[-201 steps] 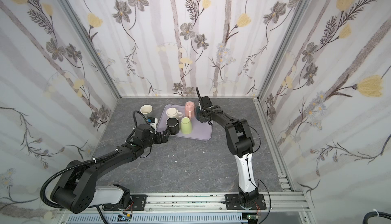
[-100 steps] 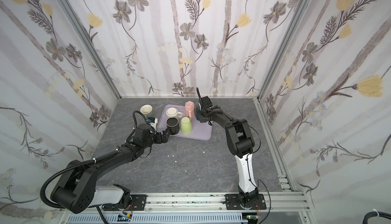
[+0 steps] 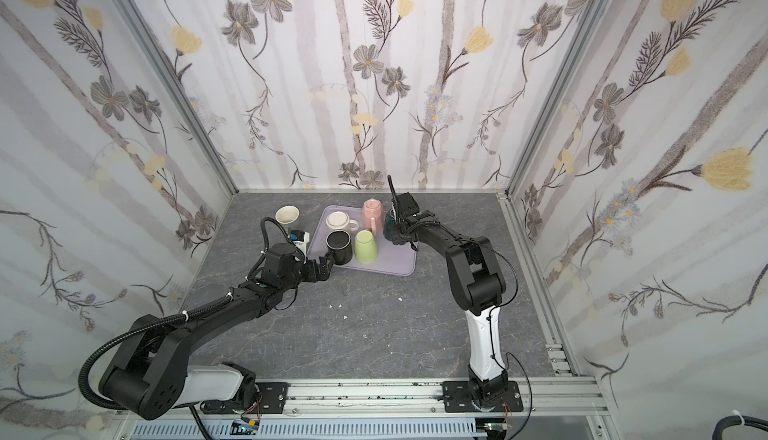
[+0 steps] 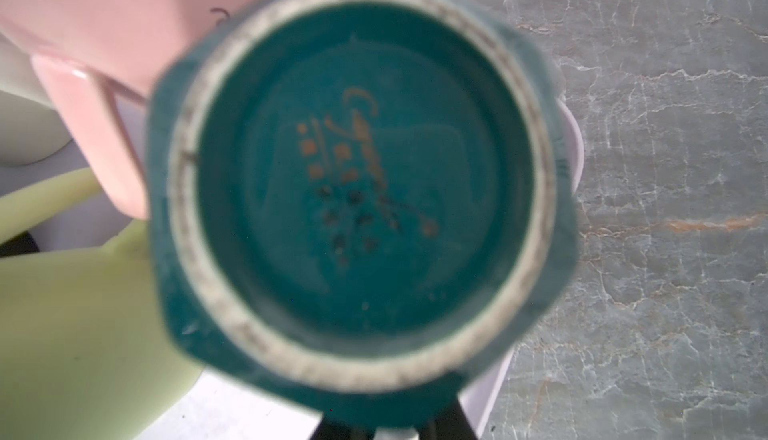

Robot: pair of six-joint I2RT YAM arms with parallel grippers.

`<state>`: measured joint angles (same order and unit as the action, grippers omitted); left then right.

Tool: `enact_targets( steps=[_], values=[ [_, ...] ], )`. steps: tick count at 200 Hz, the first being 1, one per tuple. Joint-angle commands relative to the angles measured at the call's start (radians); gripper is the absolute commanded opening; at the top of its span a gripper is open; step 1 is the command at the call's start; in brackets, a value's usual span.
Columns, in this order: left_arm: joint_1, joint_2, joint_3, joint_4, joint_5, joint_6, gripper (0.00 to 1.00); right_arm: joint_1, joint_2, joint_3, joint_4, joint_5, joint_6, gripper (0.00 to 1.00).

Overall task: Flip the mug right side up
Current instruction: 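Lower the right gripper onto the upside-down dark green mug and grasp its handle, then lift and tilt the dark green mug with the right gripper toward the left gripper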

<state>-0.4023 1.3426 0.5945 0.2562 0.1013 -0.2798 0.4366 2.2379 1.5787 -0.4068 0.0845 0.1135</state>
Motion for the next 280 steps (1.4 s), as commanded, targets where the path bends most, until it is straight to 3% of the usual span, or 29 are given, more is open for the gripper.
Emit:
enact_targets(
  steps=[1,220,280],
  values=[
    [0.0,-0.005,0.008,0.011,0.001,0.004,1.0,-0.002,-0.034,-0.015,0.017,-0.004,0.029,0.0],
    [0.0,-0.048,-0.008,0.016,-0.018,0.001,1.0,-0.007,-0.221,-0.208,0.1,-0.059,0.099,0.0],
    [0.0,-0.037,-0.004,0.023,-0.001,-0.02,1.0,-0.008,-0.303,-0.319,0.184,-0.131,0.122,0.0]
  ],
)
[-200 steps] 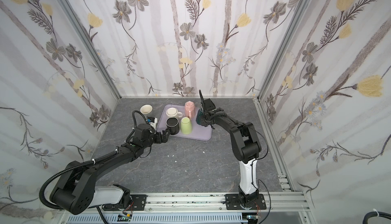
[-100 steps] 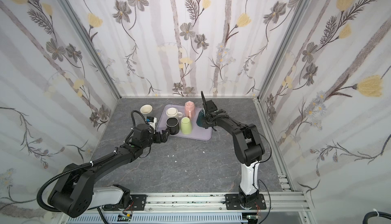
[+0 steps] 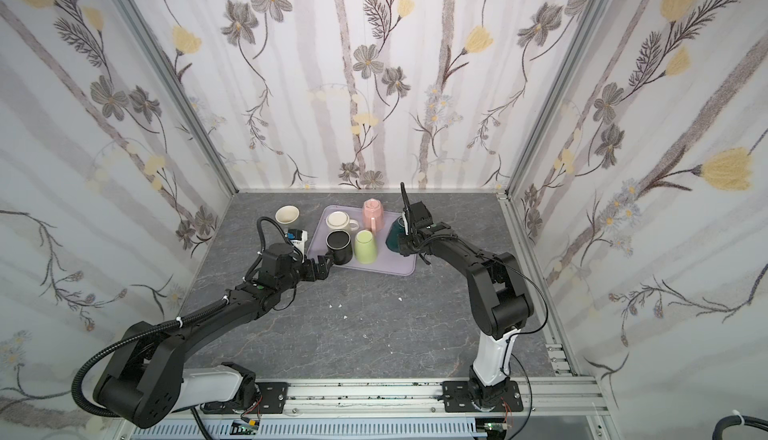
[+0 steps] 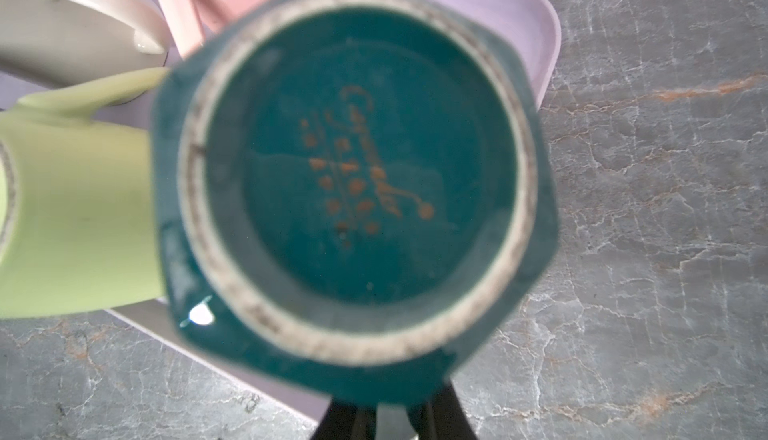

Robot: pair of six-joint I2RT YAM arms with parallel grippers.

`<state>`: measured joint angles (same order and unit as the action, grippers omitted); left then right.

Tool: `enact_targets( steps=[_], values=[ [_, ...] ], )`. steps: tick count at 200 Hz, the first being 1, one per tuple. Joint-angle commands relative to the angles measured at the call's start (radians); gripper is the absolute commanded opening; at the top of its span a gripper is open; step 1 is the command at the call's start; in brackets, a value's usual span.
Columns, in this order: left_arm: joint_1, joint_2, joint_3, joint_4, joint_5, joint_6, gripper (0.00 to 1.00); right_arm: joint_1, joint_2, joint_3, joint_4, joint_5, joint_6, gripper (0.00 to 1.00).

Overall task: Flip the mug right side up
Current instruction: 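Lift and tilt the dark green mug with the right gripper toward the left gripper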

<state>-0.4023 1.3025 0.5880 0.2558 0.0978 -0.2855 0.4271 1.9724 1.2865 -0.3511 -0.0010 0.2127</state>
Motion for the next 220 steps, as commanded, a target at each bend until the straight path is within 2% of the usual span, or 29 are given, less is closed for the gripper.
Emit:
enact_targets(
  steps=[1,87,134,220],
  values=[
    [0.0,0.003,0.003,0.023,0.002,-0.015,1.0,0.002,-0.039,-0.028,0.129,-0.047,0.023,0.0],
    [0.0,0.001,0.023,0.009,0.018,-0.067,1.0,0.002,-0.159,-0.117,0.167,-0.06,0.043,0.0],
    [0.0,-0.009,0.036,0.014,0.035,-0.12,1.0,0.001,-0.236,-0.16,0.209,-0.11,0.068,0.0],
    [-0.023,0.009,0.069,0.071,0.147,-0.239,1.0,-0.002,-0.367,-0.23,0.281,-0.206,0.134,0.0]
  ],
)
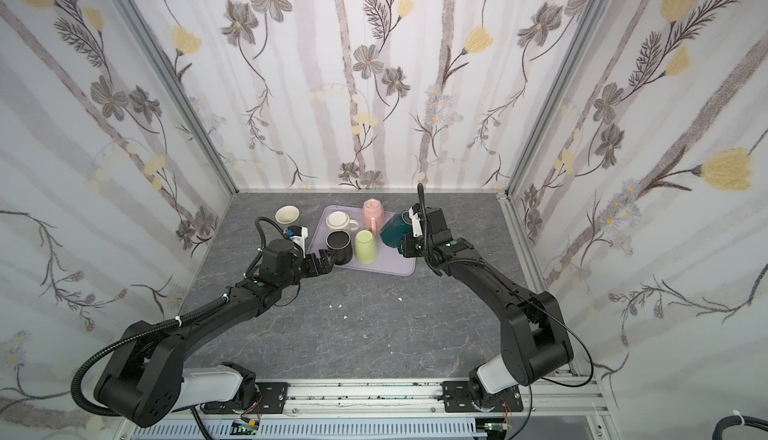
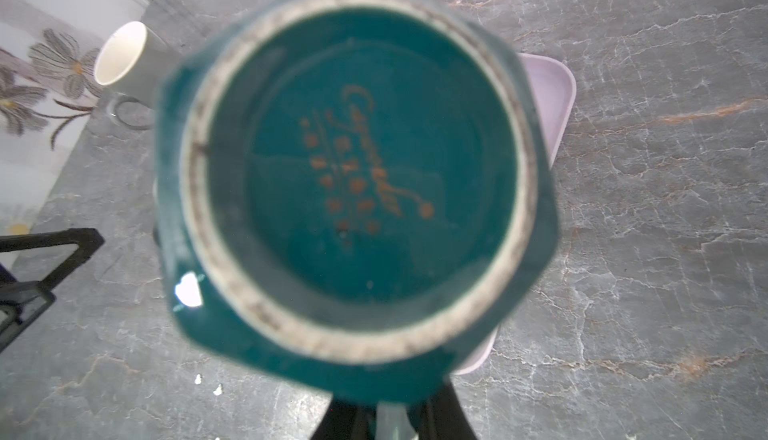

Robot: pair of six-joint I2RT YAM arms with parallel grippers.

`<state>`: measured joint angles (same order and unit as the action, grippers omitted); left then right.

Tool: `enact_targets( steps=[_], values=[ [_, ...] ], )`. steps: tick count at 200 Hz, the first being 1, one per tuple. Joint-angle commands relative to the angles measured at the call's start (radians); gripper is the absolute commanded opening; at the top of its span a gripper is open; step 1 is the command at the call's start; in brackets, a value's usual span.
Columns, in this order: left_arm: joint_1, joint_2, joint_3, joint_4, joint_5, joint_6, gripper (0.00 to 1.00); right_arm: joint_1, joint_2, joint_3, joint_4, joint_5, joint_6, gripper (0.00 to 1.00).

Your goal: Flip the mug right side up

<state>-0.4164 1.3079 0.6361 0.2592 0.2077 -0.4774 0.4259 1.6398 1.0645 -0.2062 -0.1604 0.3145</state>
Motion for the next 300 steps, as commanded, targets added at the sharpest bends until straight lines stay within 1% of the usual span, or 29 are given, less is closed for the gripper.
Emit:
enact_targets(
  steps=[1,11,14,29,61,89,118,130,162,187,225,256,300],
  values=[
    [-0.011,0.004,0.021,0.069,0.038,-0.049,1.0,-0.001,-0.036,-0.009,0.136,-0.046,0.032,0.0],
    [-0.021,0.008,0.031,0.081,0.043,-0.062,1.0,0.0,-0.037,-0.017,0.134,-0.039,0.037,0.0],
    [-0.024,0.011,0.034,0.086,0.044,-0.066,1.0,0.0,-0.066,-0.02,0.135,-0.036,0.039,0.0],
    [-0.043,0.025,0.05,0.105,0.057,-0.087,1.0,0.0,-0.097,-0.038,0.147,-0.035,0.049,0.0],
    [-0.091,0.078,0.096,0.149,0.084,-0.11,1.0,0.0,-0.149,-0.074,0.179,-0.062,0.075,0.0],
    [-0.147,0.159,0.114,0.293,0.144,-0.126,1.0,-0.001,-0.184,-0.1,0.211,-0.078,0.107,0.0],
    [-0.198,0.264,0.188,0.346,0.186,-0.158,1.0,0.002,-0.218,-0.136,0.256,-0.102,0.134,0.0],
    [-0.21,0.3,0.208,0.398,0.214,-0.18,1.0,0.002,-0.23,-0.147,0.266,-0.107,0.141,0.0],
    [-0.221,0.38,0.241,0.526,0.251,-0.248,1.0,0.002,-0.261,-0.167,0.281,-0.133,0.149,0.0],
    [-0.225,0.423,0.268,0.565,0.281,-0.281,1.0,0.002,-0.278,-0.179,0.297,-0.147,0.152,0.0],
    [-0.233,0.44,0.28,0.596,0.288,-0.293,1.0,0.001,-0.282,-0.187,0.316,-0.162,0.158,0.0],
    [-0.262,0.452,0.282,0.627,0.292,-0.305,0.97,0.002,-0.278,-0.189,0.344,-0.196,0.173,0.0],
    [-0.275,0.482,0.313,0.662,0.315,-0.33,0.9,0.0,-0.286,-0.19,0.366,-0.223,0.184,0.0]
  ],
)
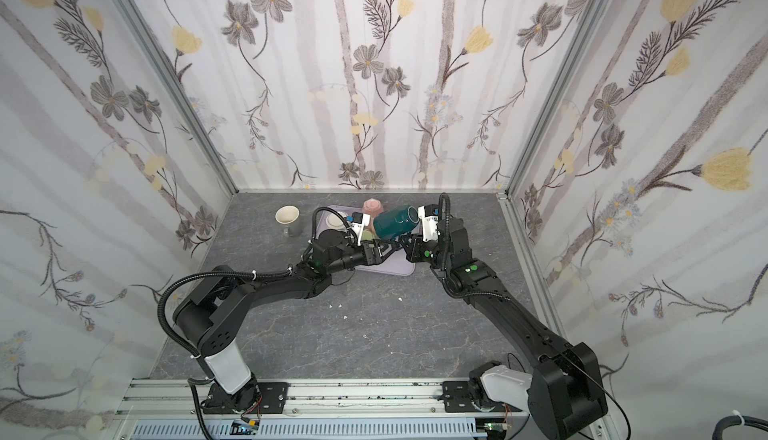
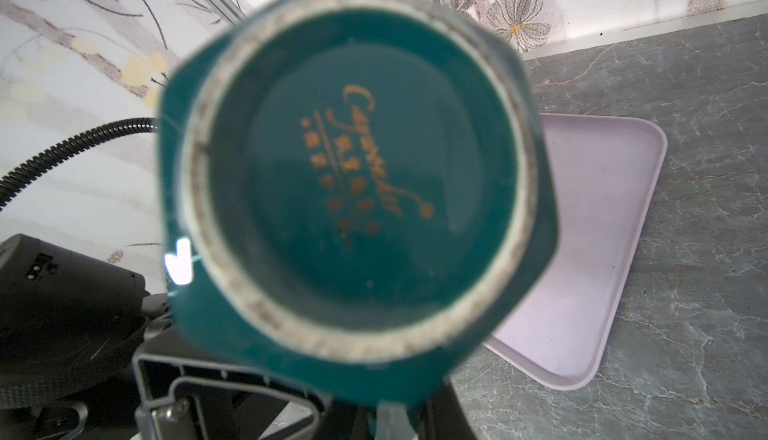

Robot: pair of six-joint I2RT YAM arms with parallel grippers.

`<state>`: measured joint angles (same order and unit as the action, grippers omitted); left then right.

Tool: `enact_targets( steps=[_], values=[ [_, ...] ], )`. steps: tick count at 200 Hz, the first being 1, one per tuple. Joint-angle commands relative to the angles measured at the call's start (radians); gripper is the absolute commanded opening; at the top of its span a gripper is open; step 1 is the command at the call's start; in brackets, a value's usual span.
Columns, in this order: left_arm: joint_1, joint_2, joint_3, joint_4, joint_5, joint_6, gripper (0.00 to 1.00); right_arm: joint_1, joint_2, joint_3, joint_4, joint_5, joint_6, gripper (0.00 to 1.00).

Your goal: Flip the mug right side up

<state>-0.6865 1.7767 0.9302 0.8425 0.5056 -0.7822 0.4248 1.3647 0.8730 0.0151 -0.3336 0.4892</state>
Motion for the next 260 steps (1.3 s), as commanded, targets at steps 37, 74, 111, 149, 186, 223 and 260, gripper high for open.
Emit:
enact_targets(
  steps=[37,74,111,149,186,223,260],
  values=[
    [-0.007,0.031,0.045,0.109,0.036,-0.051,0.79,0.001,-0.015,-0.003,0.168,-0.063,0.019,0.0],
    [-0.008,0.036,0.055,0.136,0.046,-0.067,0.69,0.001,-0.018,-0.014,0.204,-0.088,0.026,0.0],
    [-0.012,0.029,0.061,0.153,0.06,-0.065,0.67,0.0,-0.008,-0.021,0.223,-0.1,0.032,0.0],
    [-0.016,0.023,0.062,0.173,0.075,-0.06,0.64,0.0,0.002,-0.03,0.251,-0.131,0.041,0.0],
    [-0.015,0.016,0.064,0.22,0.124,-0.045,0.63,-0.007,0.016,-0.047,0.27,-0.148,0.039,0.0],
    [-0.016,0.002,0.065,0.221,0.149,-0.022,0.62,-0.014,0.02,-0.067,0.301,-0.172,0.047,0.0],
    [-0.015,-0.012,0.066,0.214,0.154,-0.001,0.58,-0.017,0.038,-0.072,0.306,-0.175,0.047,0.0]
  ],
)
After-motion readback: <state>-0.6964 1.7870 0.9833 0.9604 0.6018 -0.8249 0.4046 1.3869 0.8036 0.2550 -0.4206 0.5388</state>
